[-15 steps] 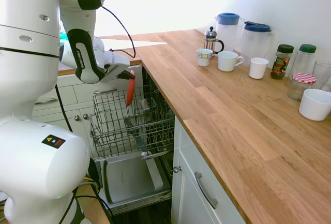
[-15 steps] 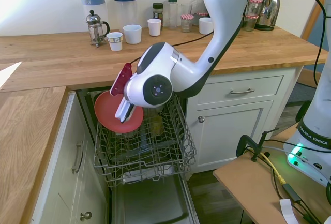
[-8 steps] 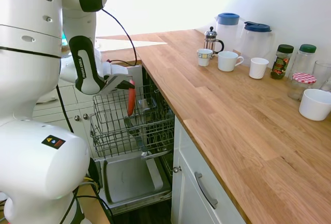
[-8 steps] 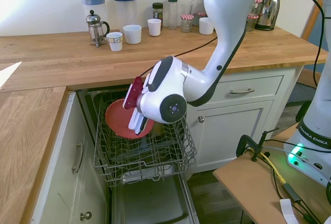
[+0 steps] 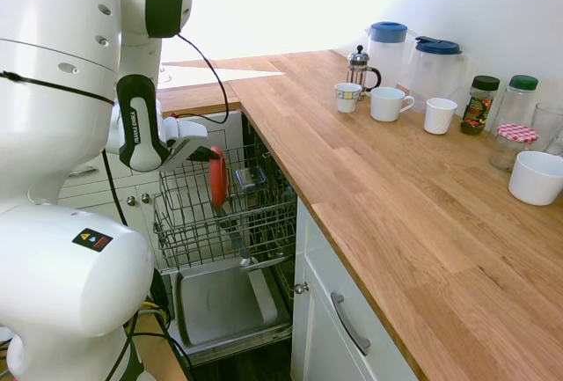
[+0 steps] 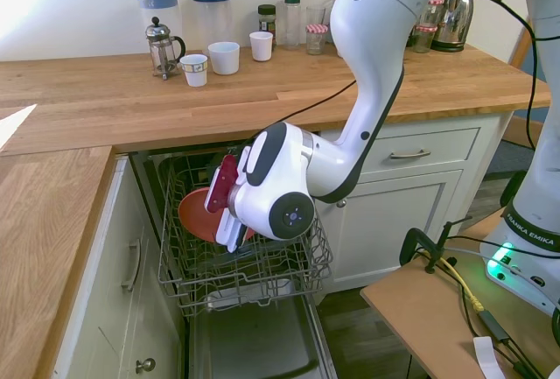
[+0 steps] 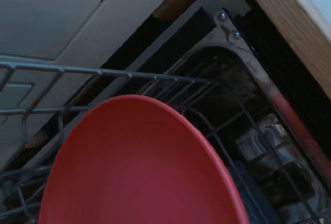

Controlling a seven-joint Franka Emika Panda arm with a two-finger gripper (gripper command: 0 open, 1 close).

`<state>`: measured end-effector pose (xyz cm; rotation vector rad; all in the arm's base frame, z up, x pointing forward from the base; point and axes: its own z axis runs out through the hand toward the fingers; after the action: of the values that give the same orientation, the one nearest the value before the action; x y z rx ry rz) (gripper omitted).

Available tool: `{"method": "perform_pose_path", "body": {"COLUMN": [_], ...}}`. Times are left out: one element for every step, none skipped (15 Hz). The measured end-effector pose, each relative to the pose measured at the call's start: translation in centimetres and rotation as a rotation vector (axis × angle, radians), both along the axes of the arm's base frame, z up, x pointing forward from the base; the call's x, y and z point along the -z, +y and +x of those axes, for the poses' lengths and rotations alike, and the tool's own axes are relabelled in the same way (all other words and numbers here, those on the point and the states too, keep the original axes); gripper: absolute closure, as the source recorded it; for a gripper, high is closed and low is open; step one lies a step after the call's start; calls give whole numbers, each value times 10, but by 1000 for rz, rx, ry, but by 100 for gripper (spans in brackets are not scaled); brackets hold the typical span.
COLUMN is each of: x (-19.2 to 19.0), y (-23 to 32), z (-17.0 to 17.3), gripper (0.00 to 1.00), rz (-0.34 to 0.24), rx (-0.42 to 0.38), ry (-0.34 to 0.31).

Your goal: Put the plate in the dishwasher

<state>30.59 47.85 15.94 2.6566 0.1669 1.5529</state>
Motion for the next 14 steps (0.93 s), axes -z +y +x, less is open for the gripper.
{"method": "perform_pose_path", "body": {"x": [3,6,8,10,10,10,9,9,9,9,11,13,17,19], "y": [3,5,7,9,11,12,13,13,13,13,13,13,13,13], "z": [2,4,7,9,10,11,12,13,13,12,12,10,8,4], "gripper": [100,0,0,0,0,0,0,0,0,0,0,0,0,0], "rz": [2,4,7,10,13,16,17,16,16,15,14,12,9,9], "rx": [5,10,19,26,31,39,44,49,51,51,51,51,53,64], "ry": [2,5,8,11,12,14,17,19,19,21,23,27,35,50]}}
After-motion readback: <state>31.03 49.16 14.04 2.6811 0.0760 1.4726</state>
